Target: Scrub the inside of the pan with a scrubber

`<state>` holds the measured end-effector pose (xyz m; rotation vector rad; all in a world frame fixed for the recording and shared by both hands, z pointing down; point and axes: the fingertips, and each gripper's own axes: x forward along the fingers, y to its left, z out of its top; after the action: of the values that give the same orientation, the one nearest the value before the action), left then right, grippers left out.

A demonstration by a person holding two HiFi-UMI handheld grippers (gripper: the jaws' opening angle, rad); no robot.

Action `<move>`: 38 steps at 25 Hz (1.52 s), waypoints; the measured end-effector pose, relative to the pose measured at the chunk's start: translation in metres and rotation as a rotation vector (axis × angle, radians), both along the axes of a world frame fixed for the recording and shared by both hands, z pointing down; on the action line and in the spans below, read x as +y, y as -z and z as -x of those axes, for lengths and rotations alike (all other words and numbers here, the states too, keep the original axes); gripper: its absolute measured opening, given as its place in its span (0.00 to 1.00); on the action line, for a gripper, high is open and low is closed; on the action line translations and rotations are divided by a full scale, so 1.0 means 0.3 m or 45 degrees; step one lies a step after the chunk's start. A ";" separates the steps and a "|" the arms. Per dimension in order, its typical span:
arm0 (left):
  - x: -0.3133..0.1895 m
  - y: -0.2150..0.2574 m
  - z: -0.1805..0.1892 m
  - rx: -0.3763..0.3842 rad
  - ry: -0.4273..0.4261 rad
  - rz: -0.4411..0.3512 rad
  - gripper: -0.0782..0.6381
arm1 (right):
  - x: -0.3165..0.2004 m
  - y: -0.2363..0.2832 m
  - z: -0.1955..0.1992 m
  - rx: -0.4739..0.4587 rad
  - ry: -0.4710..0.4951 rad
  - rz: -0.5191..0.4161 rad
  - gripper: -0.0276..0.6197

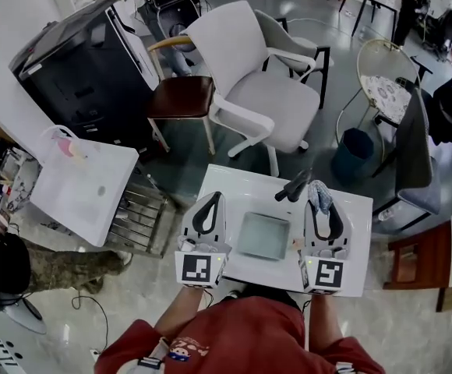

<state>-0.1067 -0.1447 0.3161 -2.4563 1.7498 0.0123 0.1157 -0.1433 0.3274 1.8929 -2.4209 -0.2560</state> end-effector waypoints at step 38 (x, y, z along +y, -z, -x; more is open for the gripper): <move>-0.204 -0.182 -0.003 -0.040 -0.131 0.116 0.12 | -0.136 -0.184 0.179 0.067 0.096 0.248 0.32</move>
<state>-0.1059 -0.2060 0.3708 -2.5935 1.6444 -0.0976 0.0619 -0.1842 0.3827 1.6949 -2.3879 -0.0691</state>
